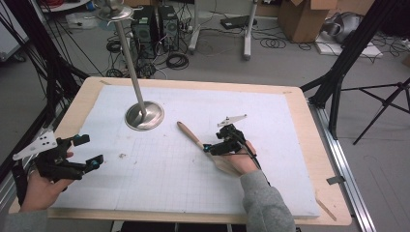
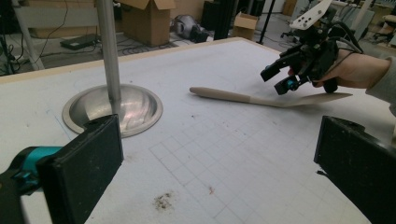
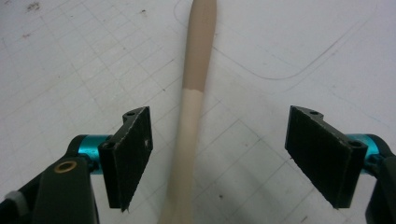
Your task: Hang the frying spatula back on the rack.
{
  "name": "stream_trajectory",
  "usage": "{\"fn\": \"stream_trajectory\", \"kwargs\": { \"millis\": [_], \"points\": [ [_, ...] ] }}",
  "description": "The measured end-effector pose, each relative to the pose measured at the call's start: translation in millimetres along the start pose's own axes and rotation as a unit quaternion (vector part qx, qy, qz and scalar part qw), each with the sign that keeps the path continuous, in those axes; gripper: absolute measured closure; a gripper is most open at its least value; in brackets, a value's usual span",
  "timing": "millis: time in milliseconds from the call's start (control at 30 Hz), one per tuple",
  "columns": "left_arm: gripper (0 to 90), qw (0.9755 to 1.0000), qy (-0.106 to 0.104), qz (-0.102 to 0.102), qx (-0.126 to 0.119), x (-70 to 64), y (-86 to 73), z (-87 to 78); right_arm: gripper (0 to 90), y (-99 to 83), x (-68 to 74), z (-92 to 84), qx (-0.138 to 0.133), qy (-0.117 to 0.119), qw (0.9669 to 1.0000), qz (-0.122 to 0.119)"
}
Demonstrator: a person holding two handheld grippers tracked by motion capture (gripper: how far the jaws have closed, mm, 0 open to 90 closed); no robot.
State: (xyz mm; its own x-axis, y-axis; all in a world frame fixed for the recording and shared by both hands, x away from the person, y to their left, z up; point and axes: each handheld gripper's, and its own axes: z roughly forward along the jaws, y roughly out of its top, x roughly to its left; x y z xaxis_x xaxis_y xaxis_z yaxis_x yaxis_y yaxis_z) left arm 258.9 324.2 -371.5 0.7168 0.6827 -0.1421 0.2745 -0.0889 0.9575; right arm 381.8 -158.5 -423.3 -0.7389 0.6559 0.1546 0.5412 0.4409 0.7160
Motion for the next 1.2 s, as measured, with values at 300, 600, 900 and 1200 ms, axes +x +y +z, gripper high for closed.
{"fn": "stream_trajectory", "kwargs": {
  "millis": [300,600,900,1200],
  "points": [
    [1.8,1.0,0.0,0.001,0.005,-1.9,-1.7,0.9,25.1,-0.1,-1.7,6.8,0.051,0.001,0.9986,-0.011],
    [1.8,1.0,0.006,-0.001,0.005,-0.5,-3.2,-3.2,28.5,1.9,2.5,13.6,0.086,0.01,0.9958,-0.031],
    [1.8,1.0,0.007,0.0,0.007,-0.9,-3.3,-3.5,40.7,2.7,6.4,13.1,0.088,0.03,0.9949,-0.039],
    [1.8,0.9999,0.009,-0.001,0.007,-0.7,-3.8,-3.1,52.5,4.0,11.7,14.0,0.095,0.023,0.994,-0.05]
  ]
}}
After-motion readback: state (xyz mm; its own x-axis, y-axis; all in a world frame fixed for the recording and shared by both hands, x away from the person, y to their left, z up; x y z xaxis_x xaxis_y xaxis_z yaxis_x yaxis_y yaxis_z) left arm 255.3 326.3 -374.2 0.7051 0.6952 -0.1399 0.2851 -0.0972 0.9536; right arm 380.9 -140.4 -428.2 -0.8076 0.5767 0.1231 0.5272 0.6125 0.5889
